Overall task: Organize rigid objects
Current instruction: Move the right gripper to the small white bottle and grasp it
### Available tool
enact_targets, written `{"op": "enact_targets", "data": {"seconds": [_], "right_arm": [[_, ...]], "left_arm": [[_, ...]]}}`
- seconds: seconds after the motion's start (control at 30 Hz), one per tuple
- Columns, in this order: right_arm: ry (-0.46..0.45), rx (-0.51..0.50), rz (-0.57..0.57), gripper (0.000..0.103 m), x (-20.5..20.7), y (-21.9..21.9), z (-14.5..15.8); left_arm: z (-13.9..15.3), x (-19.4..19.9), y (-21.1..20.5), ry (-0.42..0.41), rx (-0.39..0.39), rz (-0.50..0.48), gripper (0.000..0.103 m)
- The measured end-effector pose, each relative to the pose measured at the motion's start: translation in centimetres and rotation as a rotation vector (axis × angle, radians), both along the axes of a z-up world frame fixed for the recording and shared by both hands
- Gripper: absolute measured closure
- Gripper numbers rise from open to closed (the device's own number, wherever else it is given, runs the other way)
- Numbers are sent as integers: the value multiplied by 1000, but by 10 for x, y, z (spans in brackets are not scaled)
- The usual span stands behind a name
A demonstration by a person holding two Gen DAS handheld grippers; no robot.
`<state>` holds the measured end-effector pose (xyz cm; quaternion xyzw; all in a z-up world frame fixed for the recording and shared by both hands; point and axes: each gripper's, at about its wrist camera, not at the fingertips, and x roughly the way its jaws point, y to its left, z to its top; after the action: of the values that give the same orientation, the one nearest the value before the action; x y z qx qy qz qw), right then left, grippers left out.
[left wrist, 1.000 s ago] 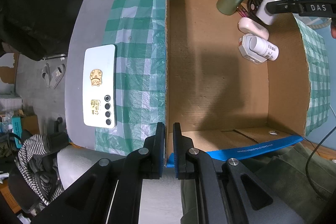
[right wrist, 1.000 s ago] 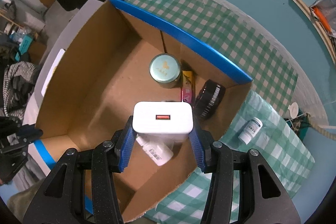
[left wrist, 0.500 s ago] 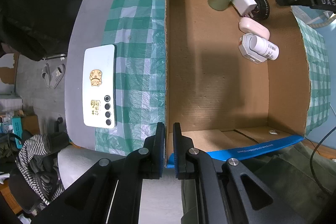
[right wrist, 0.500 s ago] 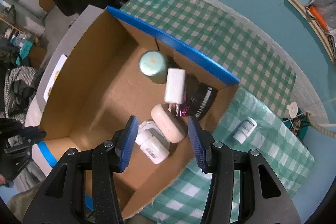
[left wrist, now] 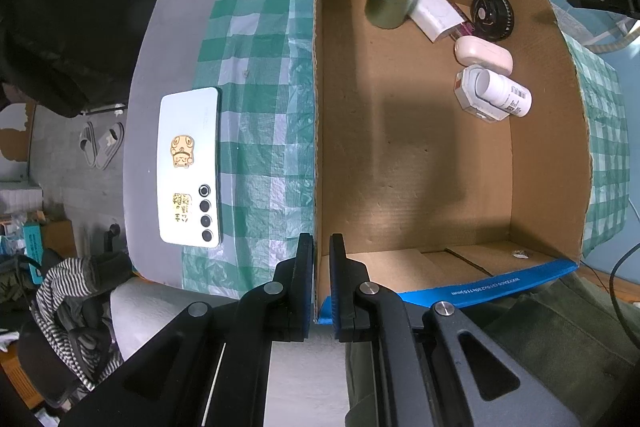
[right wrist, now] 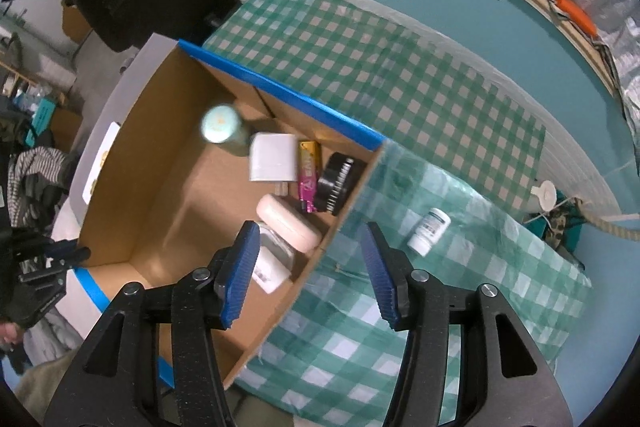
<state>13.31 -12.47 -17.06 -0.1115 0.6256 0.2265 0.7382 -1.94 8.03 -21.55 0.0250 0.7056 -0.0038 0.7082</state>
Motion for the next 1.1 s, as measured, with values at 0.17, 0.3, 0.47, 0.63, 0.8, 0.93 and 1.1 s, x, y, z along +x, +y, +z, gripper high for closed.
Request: {"op": "enact_targets", "data": {"seconds": [0.17, 0.3, 0.47, 0.63, 0.8, 0.93, 1.1], "right_arm": [[-1, -2, -26, 50, 2, -14, 2], [5, -7, -57, 50, 6, -27, 0], [19, -18, -107, 49, 11, -45, -8], [54, -25, -197, 45, 23, -67, -28], [118, -31, -308, 45, 41, -92, -58], [152, -30, -382, 45, 52, -106, -77], [189, -10, -443, 45, 63, -111, -98]], "left_arm": [[0, 1, -1, 1, 0, -1, 96], [0, 2, -1, 1, 4, -3, 96], [0, 3, 0, -1, 2, -2, 96], [0, 3, 0, -2, 0, 1, 96], [1, 4, 1, -3, -1, 2, 96], [2, 4, 1, -4, 0, 3, 96], [2, 4, 1, -3, 1, 5, 96]]}}
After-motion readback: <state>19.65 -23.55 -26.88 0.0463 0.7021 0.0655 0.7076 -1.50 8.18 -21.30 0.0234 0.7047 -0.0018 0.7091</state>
